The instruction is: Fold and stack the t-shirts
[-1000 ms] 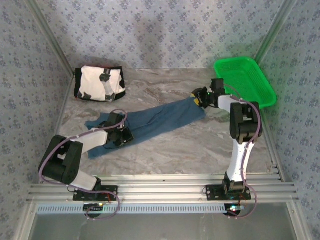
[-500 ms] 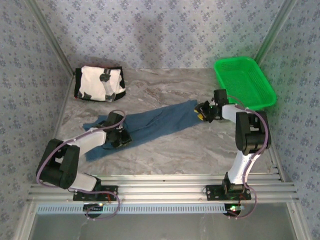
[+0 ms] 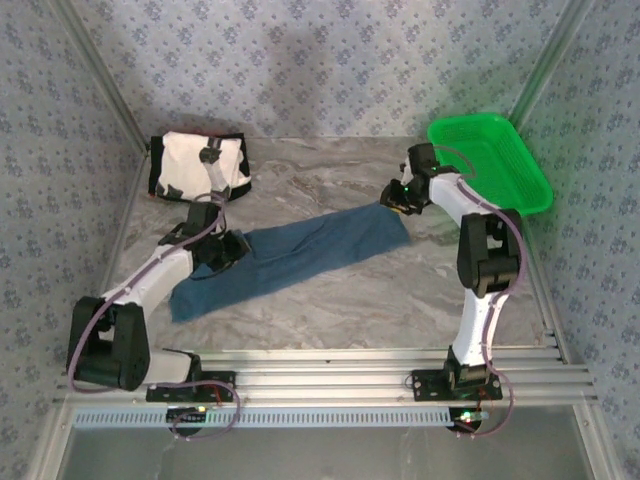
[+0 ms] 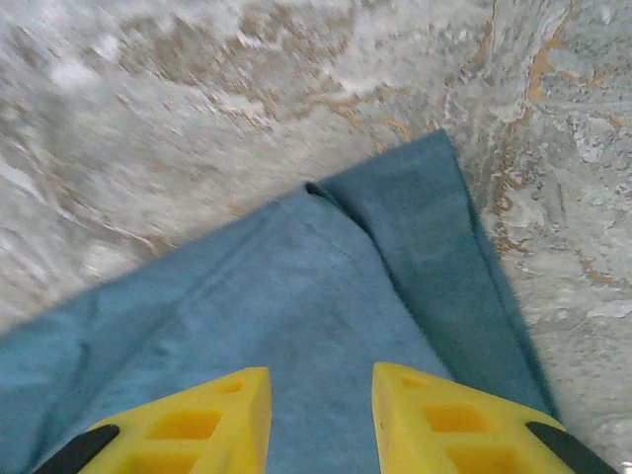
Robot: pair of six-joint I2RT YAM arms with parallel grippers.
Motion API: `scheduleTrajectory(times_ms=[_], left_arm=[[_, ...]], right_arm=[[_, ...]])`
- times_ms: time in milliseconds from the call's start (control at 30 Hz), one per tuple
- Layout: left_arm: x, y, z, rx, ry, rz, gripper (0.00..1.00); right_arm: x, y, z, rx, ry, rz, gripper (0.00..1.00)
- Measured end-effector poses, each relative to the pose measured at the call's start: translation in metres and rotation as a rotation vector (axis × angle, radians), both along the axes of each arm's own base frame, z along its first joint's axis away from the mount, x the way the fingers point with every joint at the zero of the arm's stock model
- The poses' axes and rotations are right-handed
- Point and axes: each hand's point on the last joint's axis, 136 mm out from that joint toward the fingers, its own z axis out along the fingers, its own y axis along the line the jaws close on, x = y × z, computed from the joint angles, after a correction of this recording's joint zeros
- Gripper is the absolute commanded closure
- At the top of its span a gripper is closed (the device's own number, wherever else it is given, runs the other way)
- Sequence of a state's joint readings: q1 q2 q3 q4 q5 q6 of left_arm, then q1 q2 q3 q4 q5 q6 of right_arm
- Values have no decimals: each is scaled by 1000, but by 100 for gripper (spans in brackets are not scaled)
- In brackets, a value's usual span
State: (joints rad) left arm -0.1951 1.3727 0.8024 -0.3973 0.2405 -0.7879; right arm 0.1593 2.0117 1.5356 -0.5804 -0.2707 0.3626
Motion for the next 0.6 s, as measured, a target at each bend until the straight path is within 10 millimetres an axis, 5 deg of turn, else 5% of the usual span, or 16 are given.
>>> scheduleTrajectory(times_ms=[600], left_arm=[[-1, 12, -44, 36, 121, -3, 81]], right_arm=[[3, -1, -24, -109, 19, 141, 71]])
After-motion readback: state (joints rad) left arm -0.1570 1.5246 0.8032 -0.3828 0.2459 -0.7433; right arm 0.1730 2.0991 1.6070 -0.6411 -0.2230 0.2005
